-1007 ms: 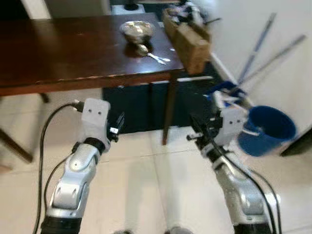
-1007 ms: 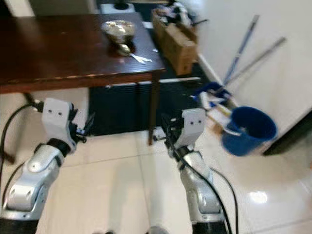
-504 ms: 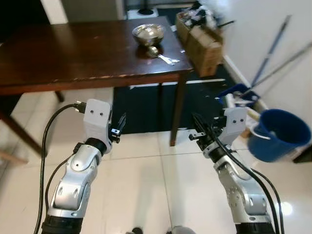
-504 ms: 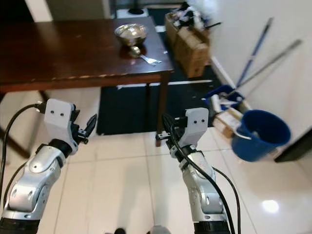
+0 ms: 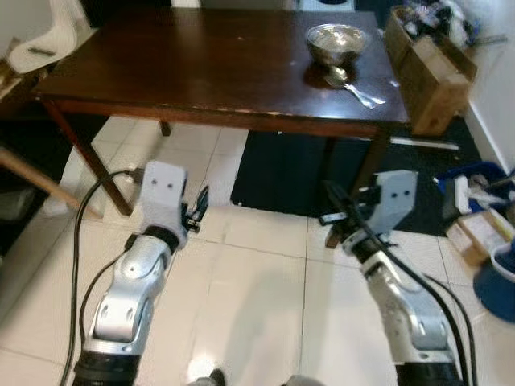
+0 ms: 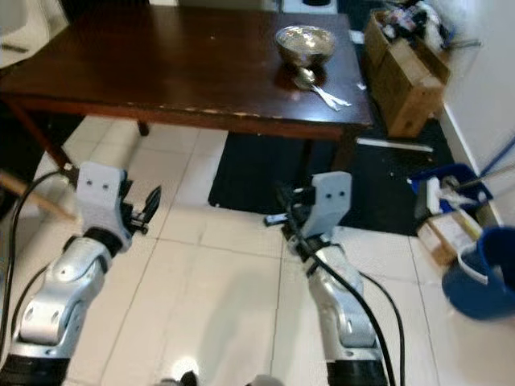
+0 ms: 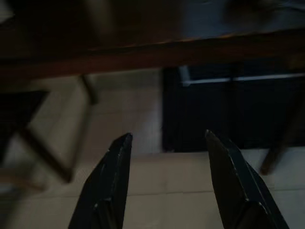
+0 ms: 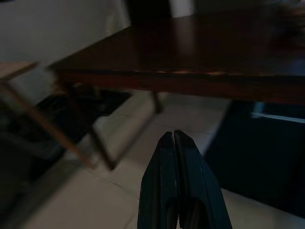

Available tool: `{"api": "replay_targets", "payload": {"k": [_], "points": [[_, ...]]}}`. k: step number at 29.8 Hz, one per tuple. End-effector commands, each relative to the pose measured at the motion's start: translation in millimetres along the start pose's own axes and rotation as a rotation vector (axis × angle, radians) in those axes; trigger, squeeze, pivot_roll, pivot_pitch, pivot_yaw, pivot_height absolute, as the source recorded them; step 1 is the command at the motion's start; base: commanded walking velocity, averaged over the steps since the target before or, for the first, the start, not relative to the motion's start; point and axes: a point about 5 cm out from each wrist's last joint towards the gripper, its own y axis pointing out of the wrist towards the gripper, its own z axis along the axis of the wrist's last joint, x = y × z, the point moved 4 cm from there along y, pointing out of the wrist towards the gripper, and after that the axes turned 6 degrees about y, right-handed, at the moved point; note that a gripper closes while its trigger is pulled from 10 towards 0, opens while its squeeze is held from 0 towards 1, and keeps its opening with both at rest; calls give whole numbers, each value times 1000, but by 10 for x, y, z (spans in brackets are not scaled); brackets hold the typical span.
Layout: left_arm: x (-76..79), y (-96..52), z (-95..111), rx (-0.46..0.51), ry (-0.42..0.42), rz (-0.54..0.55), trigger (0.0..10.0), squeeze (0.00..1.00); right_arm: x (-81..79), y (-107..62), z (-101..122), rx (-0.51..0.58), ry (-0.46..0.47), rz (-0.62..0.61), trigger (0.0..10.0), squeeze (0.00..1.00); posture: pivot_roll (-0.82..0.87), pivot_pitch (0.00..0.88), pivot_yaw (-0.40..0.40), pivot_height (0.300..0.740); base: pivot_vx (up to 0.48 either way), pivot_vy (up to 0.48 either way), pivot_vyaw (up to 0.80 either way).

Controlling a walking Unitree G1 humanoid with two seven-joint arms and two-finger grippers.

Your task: Setting the table

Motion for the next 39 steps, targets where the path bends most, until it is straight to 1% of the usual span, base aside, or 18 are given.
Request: {"api": "replay_targets", "payload": {"k": [1, 19, 32, 35, 38, 39], "points": [[15, -13, -69, -23, 1, 0, 10000, 0, 3, -16, -41, -16, 3, -2, 10000, 0, -153, 36, 52, 740, 0, 0, 750], [-29, -6, -77, -29, 6, 30, 10000, 0, 2, -12, -42, -17, 1, 1, 10000, 0, -147, 40, 50, 740, 0, 0, 750], [-76, 9, -87, -38, 25, 62, 10000, 0, -2, -6, -37, -12, 2, 2, 10000, 0, -145, 41, 51, 740, 0, 0, 750], [-104, 20, -93, -41, 48, 85, 10000, 0, 2, -1, -26, -5, 7, -5, 10000, 0, -147, 41, 51, 740, 0, 0, 0], [-210, 54, -142, -72, 68, 174, 10000, 0, -31, 3, 5, 15, 22, 9, 10000, 0, -146, 40, 52, 740, 440, 0, 0], [-210, 54, -142, -72, 68, 174, 10000, 0, -31, 3, 5, 15, 22, 9, 10000, 0, -146, 40, 52, 740, 480, 0, 0]]}}
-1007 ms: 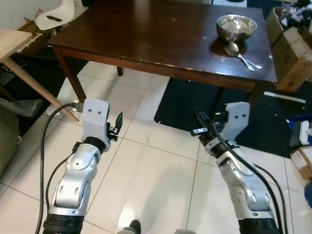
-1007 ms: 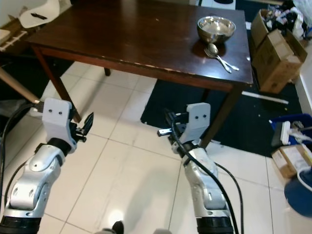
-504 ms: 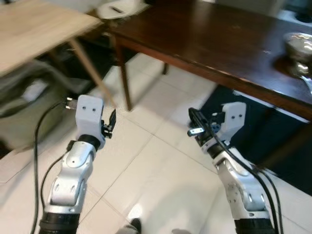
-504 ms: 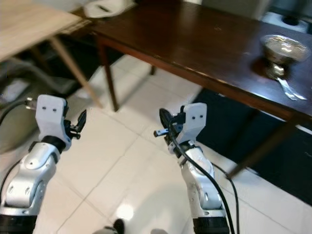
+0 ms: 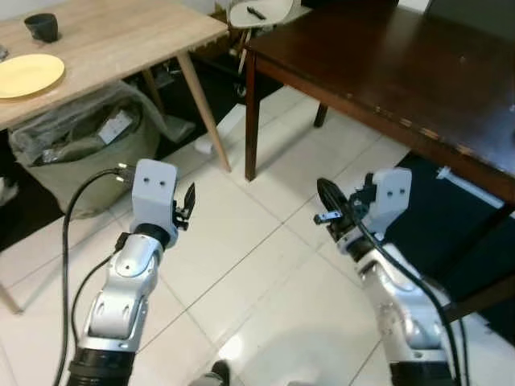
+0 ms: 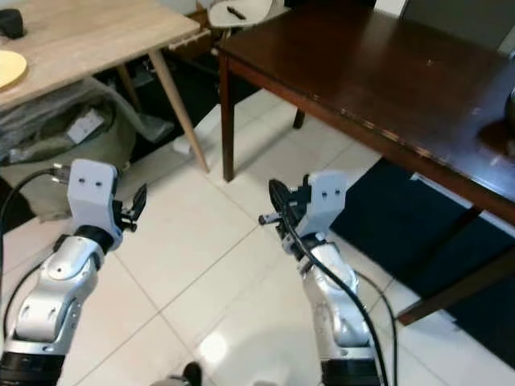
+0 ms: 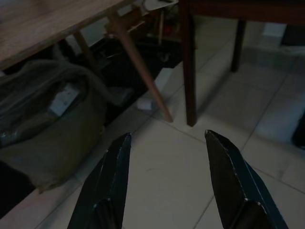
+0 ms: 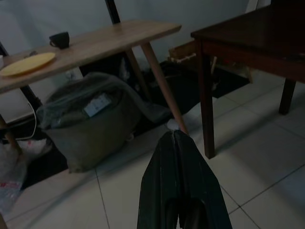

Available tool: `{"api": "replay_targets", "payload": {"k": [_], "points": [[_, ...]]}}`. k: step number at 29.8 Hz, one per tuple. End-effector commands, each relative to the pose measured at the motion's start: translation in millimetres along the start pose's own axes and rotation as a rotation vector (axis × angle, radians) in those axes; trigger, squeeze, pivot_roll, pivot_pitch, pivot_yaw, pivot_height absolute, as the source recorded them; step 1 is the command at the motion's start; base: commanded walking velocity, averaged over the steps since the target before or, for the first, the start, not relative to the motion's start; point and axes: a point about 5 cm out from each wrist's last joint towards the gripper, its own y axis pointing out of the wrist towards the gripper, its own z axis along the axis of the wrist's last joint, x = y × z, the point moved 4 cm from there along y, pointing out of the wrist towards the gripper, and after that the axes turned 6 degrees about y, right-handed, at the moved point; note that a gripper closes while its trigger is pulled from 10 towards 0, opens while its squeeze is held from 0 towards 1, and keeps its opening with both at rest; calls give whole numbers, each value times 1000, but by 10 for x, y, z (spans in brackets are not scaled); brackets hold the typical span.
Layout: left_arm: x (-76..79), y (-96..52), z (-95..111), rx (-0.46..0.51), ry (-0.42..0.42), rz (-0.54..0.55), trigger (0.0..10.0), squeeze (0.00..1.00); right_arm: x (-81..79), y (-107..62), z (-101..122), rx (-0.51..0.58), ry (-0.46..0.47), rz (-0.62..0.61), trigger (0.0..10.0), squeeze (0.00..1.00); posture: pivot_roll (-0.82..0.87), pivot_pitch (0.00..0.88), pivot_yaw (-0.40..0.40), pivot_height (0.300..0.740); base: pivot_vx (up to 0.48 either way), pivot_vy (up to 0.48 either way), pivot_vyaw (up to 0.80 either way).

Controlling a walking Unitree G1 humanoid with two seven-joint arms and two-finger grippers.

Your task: Setting the table

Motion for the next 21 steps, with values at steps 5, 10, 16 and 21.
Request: {"api": "replay_targets", "payload": {"k": [5, 10, 16, 21], "points": [[-30, 18, -19, -4, 12, 19, 10000, 0, -2, -23, 19, 18, 2, 4, 10000, 0, -146, 39, 52, 740, 480, 0, 0], [-26, 22, -15, -1, 15, 20, 10000, 0, 4, -23, 21, 17, 3, 7, 10000, 0, -145, 38, 54, 740, 480, 0, 153], [-20, 26, -12, 2, 19, 23, 10000, 0, -3, -18, 34, 22, 3, 14, 10000, 0, -145, 38, 54, 740, 480, 0, 781], [-16, 23, -16, 4, 22, 22, 10000, 0, 23, -14, 48, 30, 11, -2, 10000, 0, -145, 35, 53, 740, 480, 0, 241]]}}
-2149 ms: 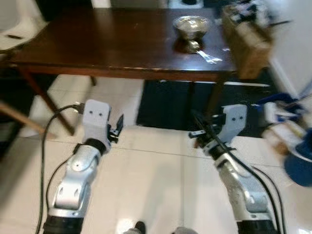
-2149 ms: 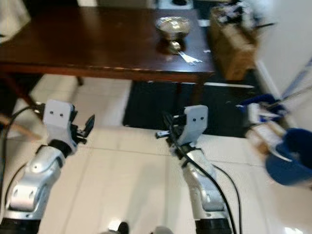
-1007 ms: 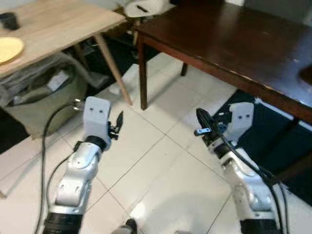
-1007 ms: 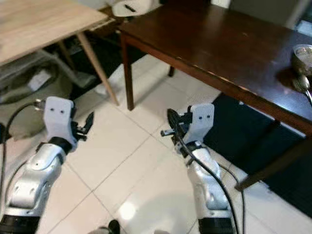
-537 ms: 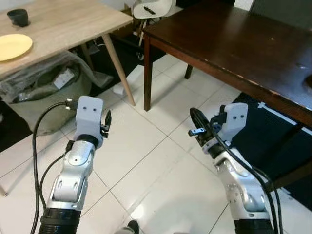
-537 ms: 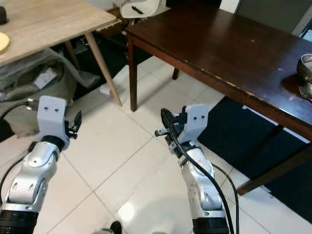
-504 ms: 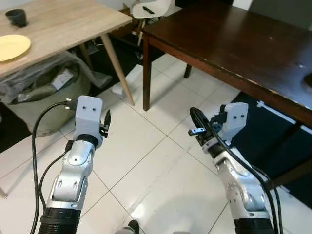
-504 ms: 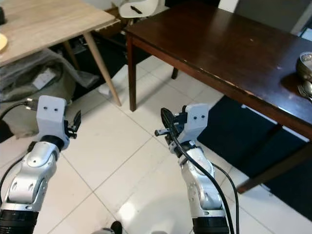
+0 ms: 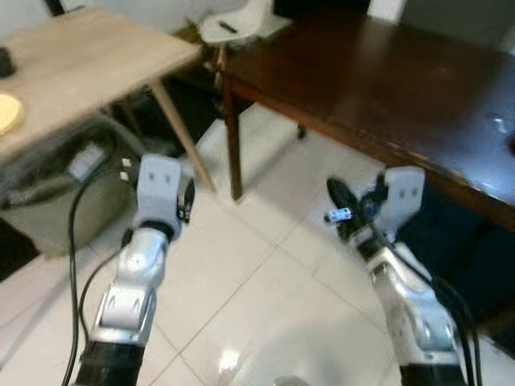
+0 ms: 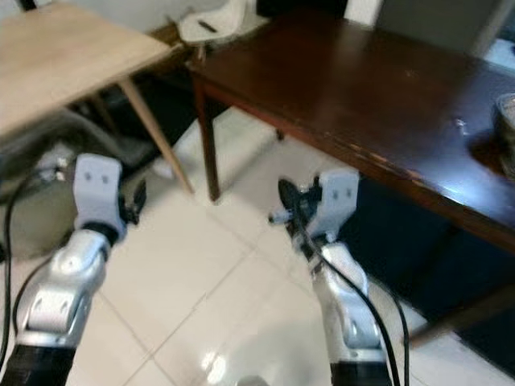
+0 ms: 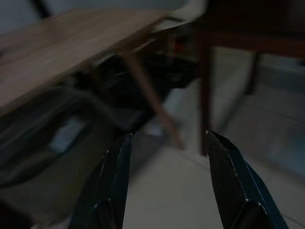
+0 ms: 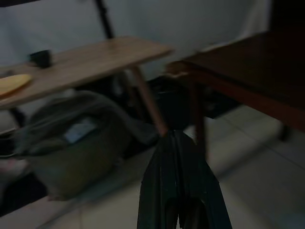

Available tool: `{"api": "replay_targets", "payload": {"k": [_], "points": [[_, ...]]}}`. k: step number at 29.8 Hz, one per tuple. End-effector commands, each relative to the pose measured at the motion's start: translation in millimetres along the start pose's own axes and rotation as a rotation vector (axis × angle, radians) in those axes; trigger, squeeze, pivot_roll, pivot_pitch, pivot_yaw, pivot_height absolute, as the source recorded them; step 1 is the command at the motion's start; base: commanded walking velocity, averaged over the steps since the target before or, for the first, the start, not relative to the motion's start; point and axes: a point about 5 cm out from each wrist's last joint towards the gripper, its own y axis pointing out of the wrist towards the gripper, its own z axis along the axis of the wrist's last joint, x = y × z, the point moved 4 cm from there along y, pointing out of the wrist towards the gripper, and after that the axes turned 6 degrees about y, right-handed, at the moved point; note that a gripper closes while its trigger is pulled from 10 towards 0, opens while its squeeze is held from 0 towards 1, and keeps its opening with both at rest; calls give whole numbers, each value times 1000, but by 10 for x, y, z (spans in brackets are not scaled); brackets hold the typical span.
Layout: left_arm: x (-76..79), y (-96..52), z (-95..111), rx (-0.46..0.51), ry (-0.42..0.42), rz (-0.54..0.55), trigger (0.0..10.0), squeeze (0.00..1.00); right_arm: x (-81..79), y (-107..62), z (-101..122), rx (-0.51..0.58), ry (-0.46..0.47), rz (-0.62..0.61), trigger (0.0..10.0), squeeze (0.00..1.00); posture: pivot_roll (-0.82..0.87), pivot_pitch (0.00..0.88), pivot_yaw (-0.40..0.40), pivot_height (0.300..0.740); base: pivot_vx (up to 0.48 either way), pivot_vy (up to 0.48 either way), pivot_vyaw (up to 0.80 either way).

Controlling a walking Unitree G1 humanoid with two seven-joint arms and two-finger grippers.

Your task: Setting the table

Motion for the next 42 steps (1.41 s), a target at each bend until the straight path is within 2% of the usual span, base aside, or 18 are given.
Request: {"api": "replay_targets", "payload": {"k": [1, 12, 17, 19, 20, 25, 30, 33, 42], "points": [[-51, -26, -111, -37, 14, 17, 10000, 0, -46, 1, -31, -4, 26, 13, 10000, 0, -145, 35, 53, 740, 480, 0, 0], [-41, -9, -84, -26, 15, 16, 10000, 0, -52, 8, -2, 7, 29, 24, 10000, 0, -144, 32, 53, 740, 480, 0, 0], [-73, 7, 1, 19, 61, 26, 10000, 0, -68, 30, 100, 32, 13, 43, 10000, 0, -143, 35, 55, 740, 480, 0, 0], [-139, 14, 60, 44, 71, 47, 10000, 0, -95, 46, 192, 57, 9, 63, 10000, 0, -143, 35, 55, 740, 480, 0, 0], [-225, 25, 116, 62, 72, 75, 10000, 0, -122, 62, 276, 81, 12, 80, 10000, 0, -143, 35, 55, 740, 480, 0, 0], [-423, 59, 211, 86, 86, 127, 10000, 0, -209, 122, 384, 108, 11, 121, 10000, 0, -128, 38, 47, 740, 480, 0, 713], [-473, 59, 226, 91, 94, 138, 10000, 0, -231, 161, 387, 109, 13, 131, 10000, 0, -119, 38, 43, 740, 480, 0, 765], [-477, 57, 227, 92, 96, 140, 10000, 0, -213, 189, 383, 107, 19, 115, 10000, 0, -118, 38, 42, 740, 480, 0, 633], [-457, 69, 233, 88, 92, 132, 10000, 0, -83, 212, 430, 125, 76, 45, 10000, 0, -118, 39, 46, 740, 480, 0, 0]]}}
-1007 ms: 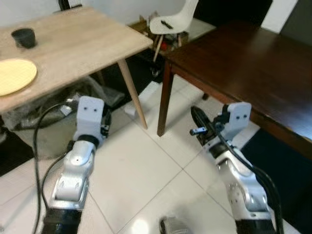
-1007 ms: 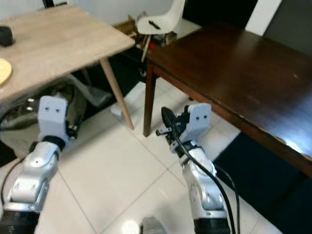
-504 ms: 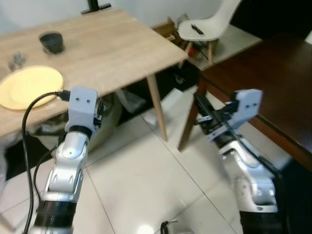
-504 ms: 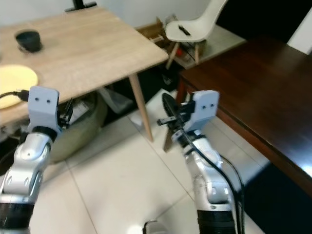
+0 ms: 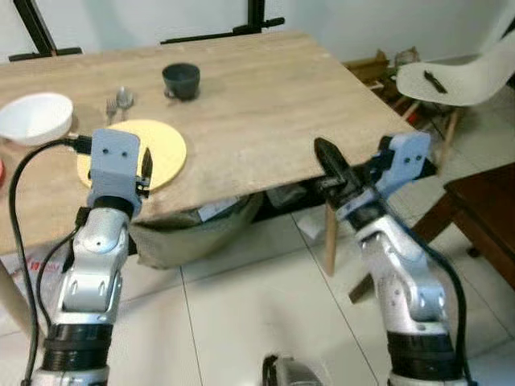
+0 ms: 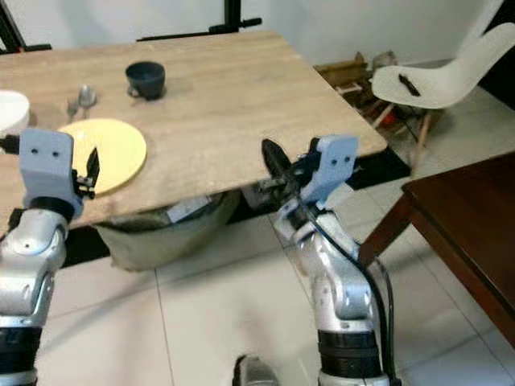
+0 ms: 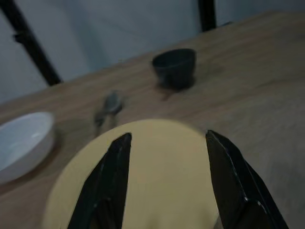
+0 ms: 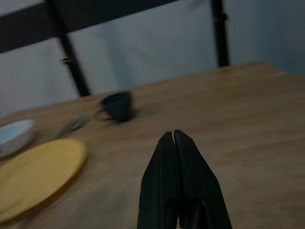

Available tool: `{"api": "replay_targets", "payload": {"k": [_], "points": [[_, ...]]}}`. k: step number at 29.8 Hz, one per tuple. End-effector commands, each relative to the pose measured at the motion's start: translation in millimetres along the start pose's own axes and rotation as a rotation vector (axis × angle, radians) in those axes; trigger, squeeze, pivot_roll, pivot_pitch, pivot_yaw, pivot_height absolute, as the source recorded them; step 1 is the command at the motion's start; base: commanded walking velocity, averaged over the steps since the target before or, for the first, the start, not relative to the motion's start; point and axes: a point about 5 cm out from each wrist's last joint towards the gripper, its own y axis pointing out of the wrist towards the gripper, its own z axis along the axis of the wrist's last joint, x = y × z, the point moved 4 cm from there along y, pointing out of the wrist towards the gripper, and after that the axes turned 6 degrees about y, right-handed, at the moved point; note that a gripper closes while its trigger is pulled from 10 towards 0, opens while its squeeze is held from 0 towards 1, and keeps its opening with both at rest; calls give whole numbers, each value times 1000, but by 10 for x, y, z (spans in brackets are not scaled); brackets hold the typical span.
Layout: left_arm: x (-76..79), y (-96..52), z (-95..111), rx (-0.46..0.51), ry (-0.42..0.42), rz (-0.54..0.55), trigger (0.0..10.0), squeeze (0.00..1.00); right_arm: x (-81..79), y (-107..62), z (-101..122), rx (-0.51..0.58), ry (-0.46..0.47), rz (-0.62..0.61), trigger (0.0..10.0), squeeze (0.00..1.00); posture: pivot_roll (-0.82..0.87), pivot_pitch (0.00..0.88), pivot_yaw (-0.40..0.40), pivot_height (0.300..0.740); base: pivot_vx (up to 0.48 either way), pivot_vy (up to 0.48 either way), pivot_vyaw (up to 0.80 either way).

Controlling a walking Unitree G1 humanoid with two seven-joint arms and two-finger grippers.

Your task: Setting the table

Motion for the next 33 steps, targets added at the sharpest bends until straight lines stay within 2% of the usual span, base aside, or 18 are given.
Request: {"api": "replay_targets", "payload": {"k": [1, 8, 20, 23, 28, 30, 33], "points": [[-62, -17, -82, -30, 15, 9, 10000, 0, 7, 5, -4, 0, 15, -11, 10000, 0, -116, 38, 52, 740, 480, 0, 0], [-25, 1, -106, -42, 6, -29, 10000, 0, 147, -16, -10, 6, -8, -101, 10000, 0, -99, 42, 60, 740, 480, 0, 0], [141, -44, -61, -15, 4, -118, 10000, 0, 127, 15, -30, -3, -4, -92, 10000, 0, -120, 41, 36, 740, 480, 0, 0], [279, -78, -26, 9, 9, -186, 10000, 0, 28, 49, -63, -22, -6, -45, 10000, 0, -128, 35, 36, 740, 425, 0, 0], [332, -93, -9, 13, 4, -218, 10000, 0, -49, 61, -87, -38, 6, -5, 10000, 0, -128, 34, 36, 740, 188, 0, 0], [336, -119, 50, 44, 9, -252, 10000, 0, -276, 40, -160, -90, 32, 129, 10000, 0, -123, 36, 33, 740, 0, 0, 0], [265, -114, 52, 51, 10, -254, 10000, 0, -448, 40, -239, -125, 54, 210, 10000, 0, -117, 37, 34, 740, 0, 0, 0]]}}
